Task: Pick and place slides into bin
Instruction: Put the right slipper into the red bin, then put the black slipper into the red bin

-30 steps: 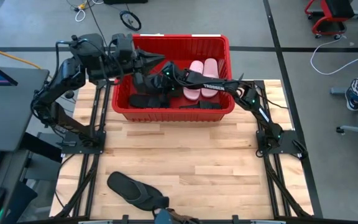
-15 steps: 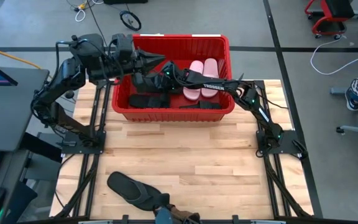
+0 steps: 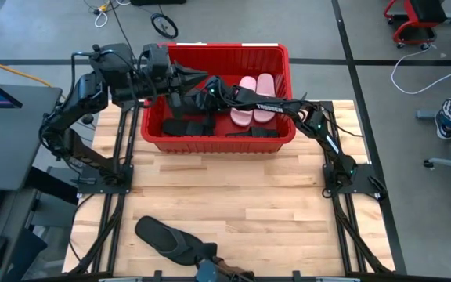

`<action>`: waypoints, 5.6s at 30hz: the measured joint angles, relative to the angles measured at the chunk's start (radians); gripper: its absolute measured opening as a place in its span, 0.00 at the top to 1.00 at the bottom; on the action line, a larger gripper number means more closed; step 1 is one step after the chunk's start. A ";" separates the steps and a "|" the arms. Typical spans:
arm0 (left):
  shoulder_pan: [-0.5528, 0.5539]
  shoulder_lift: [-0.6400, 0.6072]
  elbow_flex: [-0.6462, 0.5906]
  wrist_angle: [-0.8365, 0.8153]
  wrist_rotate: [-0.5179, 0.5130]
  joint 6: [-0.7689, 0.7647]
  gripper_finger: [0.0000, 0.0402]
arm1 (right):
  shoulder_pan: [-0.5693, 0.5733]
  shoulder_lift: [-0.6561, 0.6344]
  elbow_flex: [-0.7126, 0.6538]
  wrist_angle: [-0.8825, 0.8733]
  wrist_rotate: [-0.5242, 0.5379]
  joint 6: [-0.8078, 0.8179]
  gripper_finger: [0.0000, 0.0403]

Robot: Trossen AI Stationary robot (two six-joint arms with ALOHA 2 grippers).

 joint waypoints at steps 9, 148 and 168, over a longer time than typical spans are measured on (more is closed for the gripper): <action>0.000 0.000 0.000 -0.001 0.000 0.000 0.94 | 0.021 0.000 -0.017 -0.075 -0.078 0.081 0.98; -0.667 0.352 -0.079 -0.753 0.240 -1.786 0.67 | 0.061 -0.789 -0.017 -1.061 -0.089 0.229 0.63; -0.909 0.356 -0.677 -0.312 0.038 -2.238 0.71 | 0.288 -0.785 -0.017 -1.109 -0.090 0.298 0.63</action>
